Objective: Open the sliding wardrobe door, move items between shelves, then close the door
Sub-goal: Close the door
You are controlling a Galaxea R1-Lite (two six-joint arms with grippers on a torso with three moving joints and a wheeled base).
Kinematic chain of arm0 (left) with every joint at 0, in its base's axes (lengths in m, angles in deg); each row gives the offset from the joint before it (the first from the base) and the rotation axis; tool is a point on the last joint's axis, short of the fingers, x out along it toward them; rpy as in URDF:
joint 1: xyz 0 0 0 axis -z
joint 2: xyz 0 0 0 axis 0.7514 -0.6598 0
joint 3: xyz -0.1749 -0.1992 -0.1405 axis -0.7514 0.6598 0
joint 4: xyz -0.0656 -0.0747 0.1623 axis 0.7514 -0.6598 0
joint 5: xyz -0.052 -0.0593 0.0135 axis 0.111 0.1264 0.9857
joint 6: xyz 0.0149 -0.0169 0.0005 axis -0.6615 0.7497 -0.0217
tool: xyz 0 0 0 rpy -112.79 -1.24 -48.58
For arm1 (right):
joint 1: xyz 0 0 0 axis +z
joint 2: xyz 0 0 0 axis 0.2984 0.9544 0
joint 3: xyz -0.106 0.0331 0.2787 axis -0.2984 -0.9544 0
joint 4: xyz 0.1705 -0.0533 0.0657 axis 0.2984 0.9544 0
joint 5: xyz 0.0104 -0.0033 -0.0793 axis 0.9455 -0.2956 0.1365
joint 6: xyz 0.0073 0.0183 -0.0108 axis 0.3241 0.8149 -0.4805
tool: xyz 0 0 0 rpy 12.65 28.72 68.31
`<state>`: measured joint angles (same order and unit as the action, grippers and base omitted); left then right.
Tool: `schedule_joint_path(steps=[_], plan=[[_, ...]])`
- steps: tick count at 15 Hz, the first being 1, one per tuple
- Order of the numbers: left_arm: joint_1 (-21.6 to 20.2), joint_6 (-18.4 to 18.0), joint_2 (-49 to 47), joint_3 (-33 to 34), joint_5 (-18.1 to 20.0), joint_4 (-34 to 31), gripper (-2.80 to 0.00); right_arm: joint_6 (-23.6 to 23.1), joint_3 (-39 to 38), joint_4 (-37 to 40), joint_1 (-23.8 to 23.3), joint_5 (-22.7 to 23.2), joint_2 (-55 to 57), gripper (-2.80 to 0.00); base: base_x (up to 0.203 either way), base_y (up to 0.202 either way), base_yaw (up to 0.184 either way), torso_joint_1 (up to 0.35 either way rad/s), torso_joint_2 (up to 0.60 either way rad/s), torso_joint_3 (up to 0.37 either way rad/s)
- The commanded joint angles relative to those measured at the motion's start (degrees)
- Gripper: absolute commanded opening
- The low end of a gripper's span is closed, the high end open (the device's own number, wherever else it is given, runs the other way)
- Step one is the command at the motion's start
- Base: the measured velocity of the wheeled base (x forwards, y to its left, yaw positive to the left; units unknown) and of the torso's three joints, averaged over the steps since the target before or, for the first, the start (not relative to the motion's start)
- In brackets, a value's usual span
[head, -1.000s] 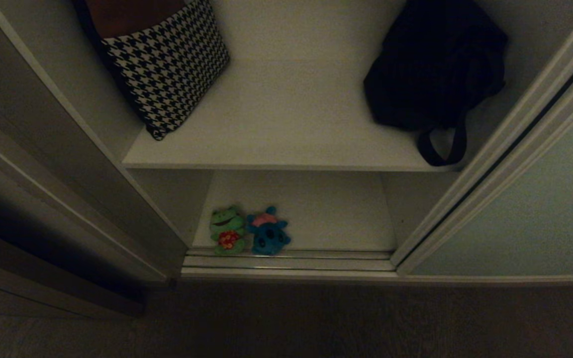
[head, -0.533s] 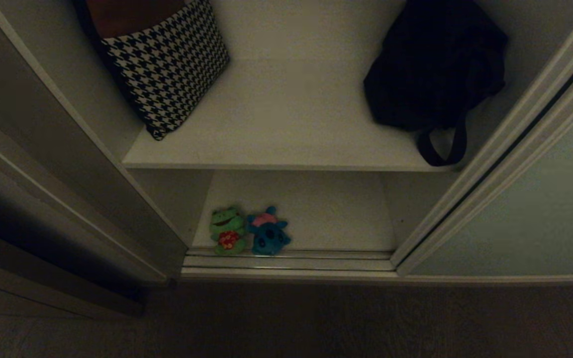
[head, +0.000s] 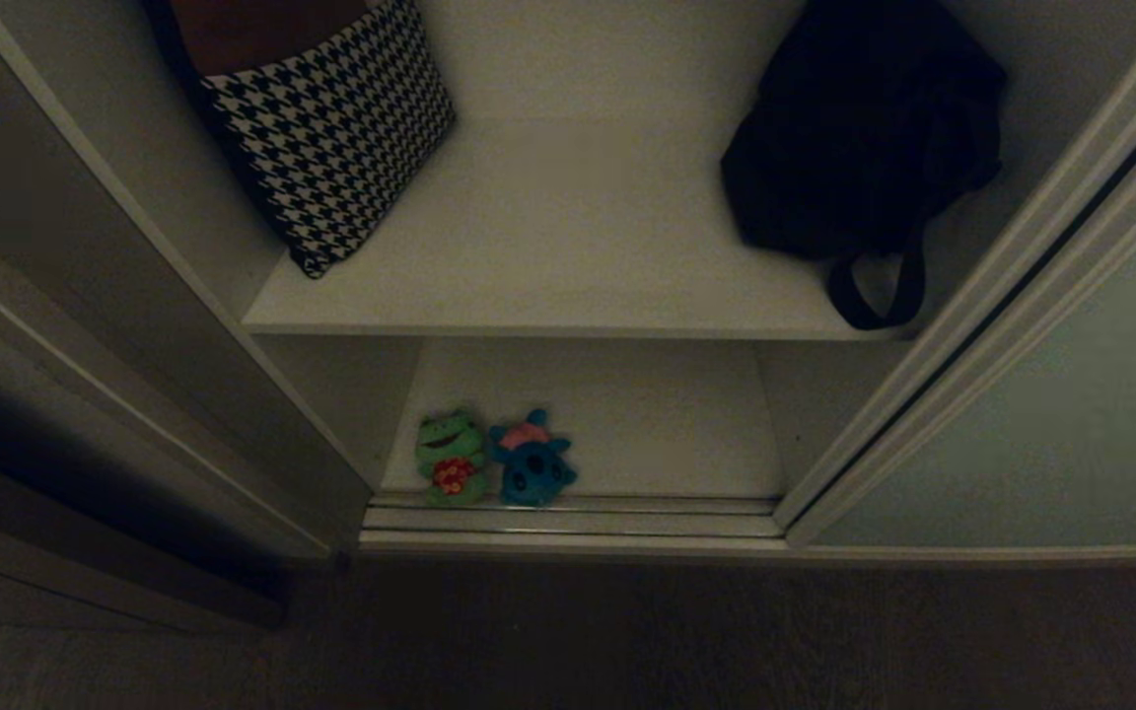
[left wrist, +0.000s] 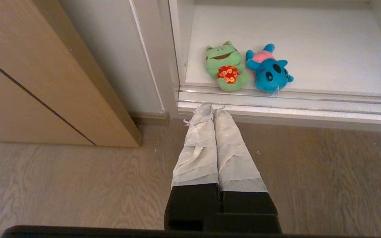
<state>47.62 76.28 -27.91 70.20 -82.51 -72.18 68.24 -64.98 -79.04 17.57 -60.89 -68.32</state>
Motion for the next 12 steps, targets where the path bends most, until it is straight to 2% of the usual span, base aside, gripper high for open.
schedule_joint_path(steps=[1, 2, 4, 8, 10, 12], plan=[[-0.04, 0.01, -0.20, 0.00, -0.01, 0.00, -2.80, 0.10, 0.10, -0.01, 0.06, -0.03, 0.05, -2.80, 0.000, 0.000, 0.000, 0.000, 0.00, 0.000], [-0.05, 0.01, -0.20, 0.00, -0.01, 0.00, -2.80, 0.04, 1.11, 0.21, 0.03, -0.35, 0.05, -2.80, 0.000, 0.000, 0.000, 0.000, 0.00, 0.000], [0.04, 0.01, -0.20, 0.00, -0.01, 0.00, -2.80, 0.61, 10.17, 5.42, -0.01, -1.25, 0.12, -2.80, 0.000, 0.000, 0.000, 0.000, 0.00, 0.000], [-0.05, 0.01, -0.20, 0.00, -0.01, 0.00, -2.80, 1.35, 38.56, 36.94, 0.01, 0.49, 1.85, -2.80, 0.000, 0.000, 0.000, 0.000, 0.00, 0.000], [0.03, 0.18, -0.20, 0.00, -0.01, 0.00, -2.80, 1.63, 49.65, 44.64, 0.02, 2.37, 6.80, -2.80, 0.000, 0.000, 0.000, 0.000, 0.00, 0.000], [-0.05, 0.18, -0.20, 0.00, -0.01, 0.00, -2.80, 2.63, 56.94, 47.45, 0.84, 3.97, 13.73, -2.80, 0.000, 0.000, 0.000, 0.000, 0.00, 0.000]])
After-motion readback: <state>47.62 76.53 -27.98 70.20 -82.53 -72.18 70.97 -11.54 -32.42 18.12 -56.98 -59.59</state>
